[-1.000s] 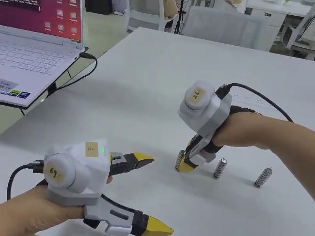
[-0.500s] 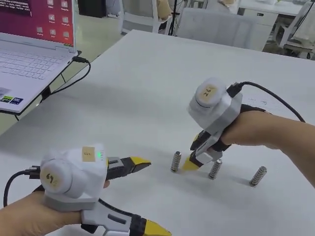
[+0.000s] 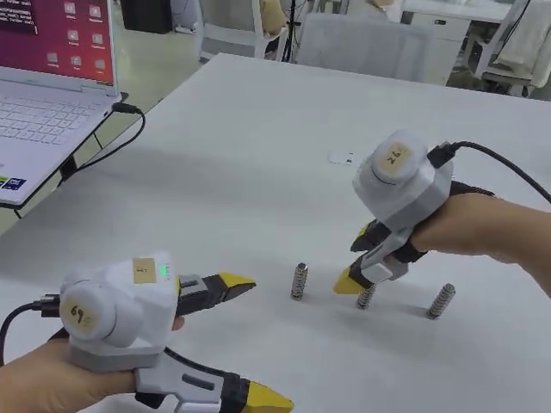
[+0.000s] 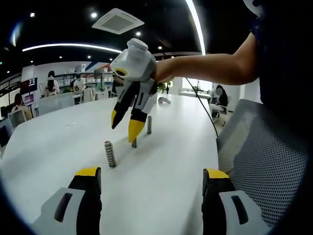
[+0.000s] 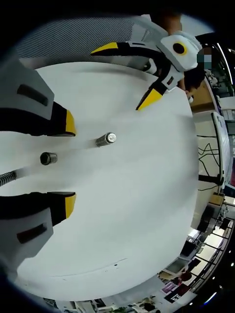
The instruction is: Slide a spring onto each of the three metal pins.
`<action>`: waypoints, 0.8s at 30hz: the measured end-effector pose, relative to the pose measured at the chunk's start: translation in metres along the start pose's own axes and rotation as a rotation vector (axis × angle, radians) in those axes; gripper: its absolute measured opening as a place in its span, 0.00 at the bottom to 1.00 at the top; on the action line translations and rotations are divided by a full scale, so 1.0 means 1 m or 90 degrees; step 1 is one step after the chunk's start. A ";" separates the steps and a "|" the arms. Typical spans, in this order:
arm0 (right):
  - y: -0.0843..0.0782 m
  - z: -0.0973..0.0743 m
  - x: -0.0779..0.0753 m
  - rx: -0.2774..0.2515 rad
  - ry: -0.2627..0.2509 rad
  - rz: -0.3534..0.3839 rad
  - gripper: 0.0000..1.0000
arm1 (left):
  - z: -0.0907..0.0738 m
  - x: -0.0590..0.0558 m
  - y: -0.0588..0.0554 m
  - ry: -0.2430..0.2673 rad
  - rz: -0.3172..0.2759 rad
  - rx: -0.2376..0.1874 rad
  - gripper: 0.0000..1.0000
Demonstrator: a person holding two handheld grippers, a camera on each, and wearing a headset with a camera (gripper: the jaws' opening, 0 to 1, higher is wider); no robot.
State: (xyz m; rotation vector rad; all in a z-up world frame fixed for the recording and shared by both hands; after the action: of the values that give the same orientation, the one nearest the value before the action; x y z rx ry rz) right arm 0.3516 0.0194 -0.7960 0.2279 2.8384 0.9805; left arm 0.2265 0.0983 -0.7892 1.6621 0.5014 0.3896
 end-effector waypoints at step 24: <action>-0.006 -0.032 0.010 -0.113 -0.050 0.029 0.66 | 0.001 0.002 0.001 0.001 -0.006 -0.002 0.82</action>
State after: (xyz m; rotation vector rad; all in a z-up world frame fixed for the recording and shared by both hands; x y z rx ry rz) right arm 0.3360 -0.0029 -0.7760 0.3069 2.6673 1.1974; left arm 0.2288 0.0983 -0.7888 1.6556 0.5088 0.3840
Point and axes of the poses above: the centre of the closed fingertips' face, and the gripper's own axes: z roughly forward along the fingers, x roughly to its left, y roughly out of its top, the point moved 2 cm from there along -z, roughly backward along the fingers, and after that the axes turned 10 degrees about -x, right-handed, at the moved point
